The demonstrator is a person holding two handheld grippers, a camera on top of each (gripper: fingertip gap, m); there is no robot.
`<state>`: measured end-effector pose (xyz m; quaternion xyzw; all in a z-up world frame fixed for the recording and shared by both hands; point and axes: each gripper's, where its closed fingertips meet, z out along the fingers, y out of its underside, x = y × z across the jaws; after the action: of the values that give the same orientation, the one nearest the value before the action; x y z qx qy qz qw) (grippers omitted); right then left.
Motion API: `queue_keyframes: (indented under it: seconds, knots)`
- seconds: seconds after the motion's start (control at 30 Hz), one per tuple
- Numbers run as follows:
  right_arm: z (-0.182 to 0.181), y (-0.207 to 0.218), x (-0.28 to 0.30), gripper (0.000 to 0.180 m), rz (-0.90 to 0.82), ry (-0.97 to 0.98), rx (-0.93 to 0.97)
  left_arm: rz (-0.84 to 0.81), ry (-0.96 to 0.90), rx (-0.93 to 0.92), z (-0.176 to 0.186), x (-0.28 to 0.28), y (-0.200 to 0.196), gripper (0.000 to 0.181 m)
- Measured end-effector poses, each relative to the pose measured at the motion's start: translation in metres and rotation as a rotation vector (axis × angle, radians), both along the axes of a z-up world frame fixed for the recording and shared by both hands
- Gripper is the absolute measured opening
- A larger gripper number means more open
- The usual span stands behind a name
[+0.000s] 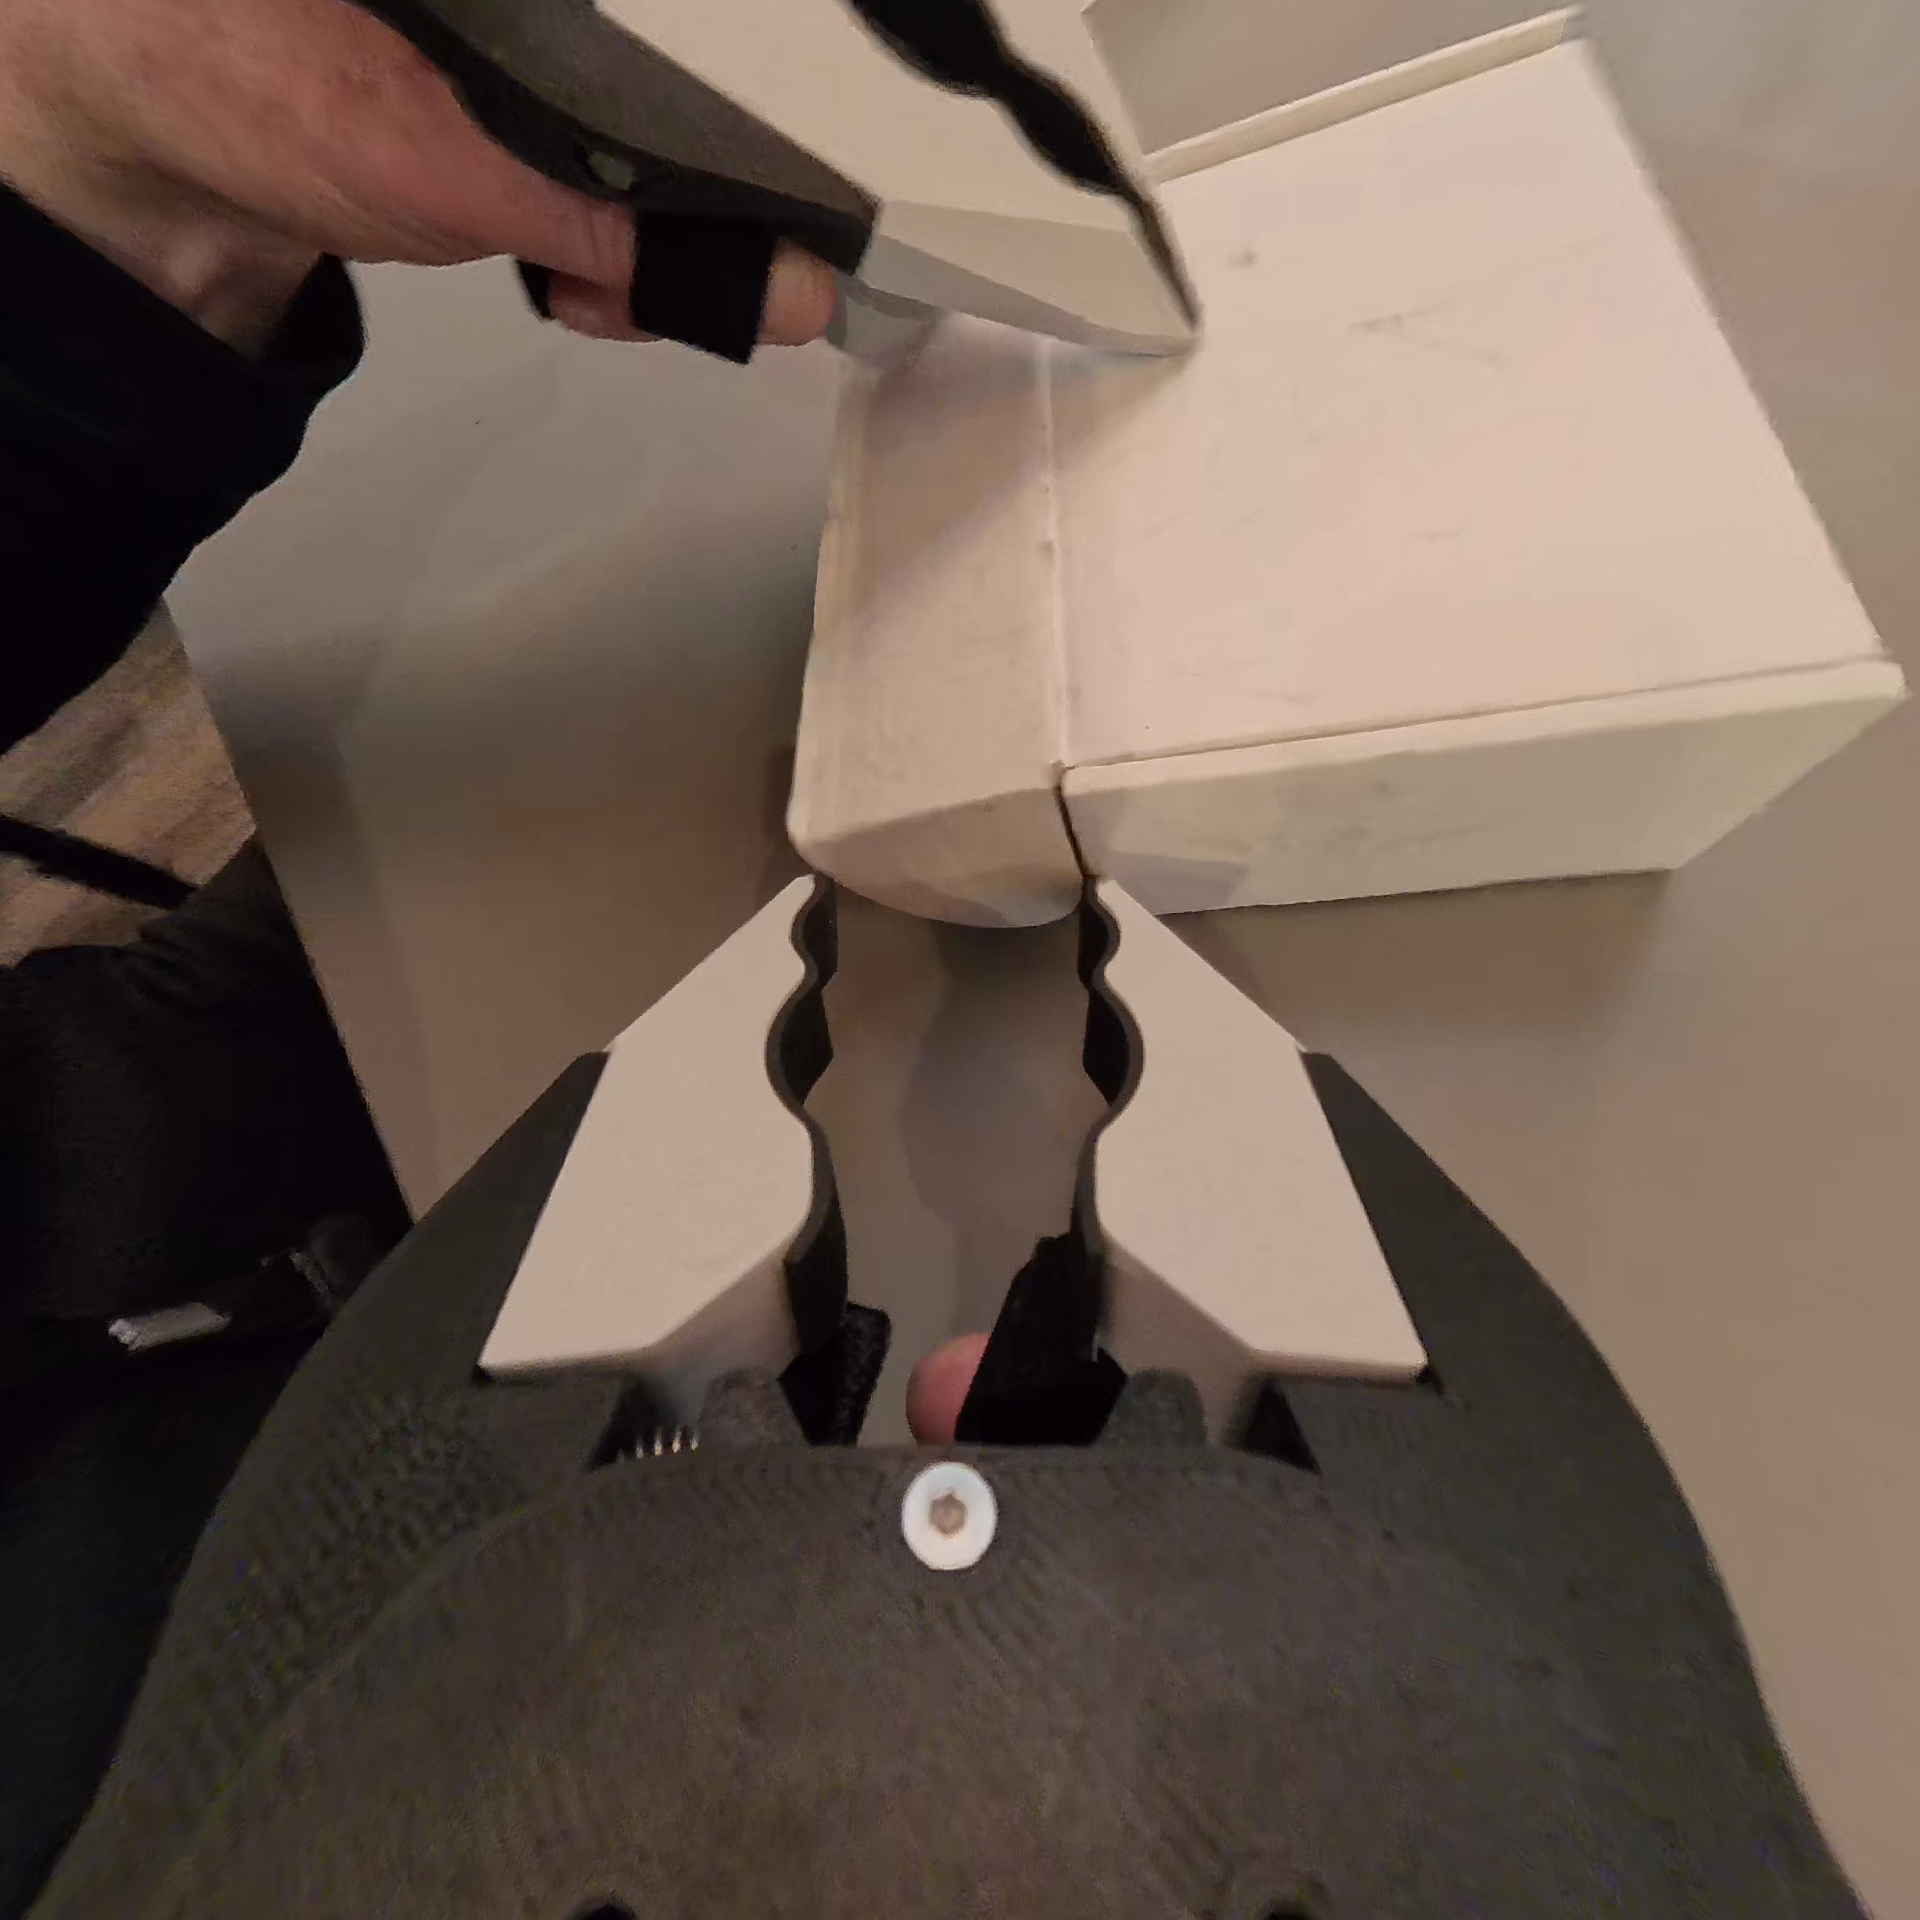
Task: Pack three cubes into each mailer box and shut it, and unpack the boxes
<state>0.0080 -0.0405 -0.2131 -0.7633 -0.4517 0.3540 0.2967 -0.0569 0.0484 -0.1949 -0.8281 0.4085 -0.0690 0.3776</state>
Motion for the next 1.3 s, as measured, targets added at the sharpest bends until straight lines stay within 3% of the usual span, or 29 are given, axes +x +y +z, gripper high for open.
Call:
queue_keyframes:
  seconds: [0.1,0.33,0.53,0.93,1.3]
  knots:
    - [-0.003,0.003,-0.002,0.033,-0.015,-0.014,0.049,-0.003,-0.001,0.001,0.0,0.002,0.0,0.0]
    - [-0.018,0.002,0.009,0.032,0.02,-0.133,0.063,-0.006,0.009,0.009,0.0,0.002,0.001,0.0]
    - [0.004,0.003,0.017,0.02,-0.001,-0.102,0.12,-0.003,0.017,0.011,0.0,0.002,0.001,0.0]
    - [0.004,0.007,0.0,0.024,0.004,-0.03,0.136,-0.001,0.019,0.011,0.0,0.002,0.001,0.0]
    - [0.002,0.009,0.005,0.021,-0.007,-0.079,0.188,-0.002,0.018,0.014,0.0,0.002,0.001,0.0]
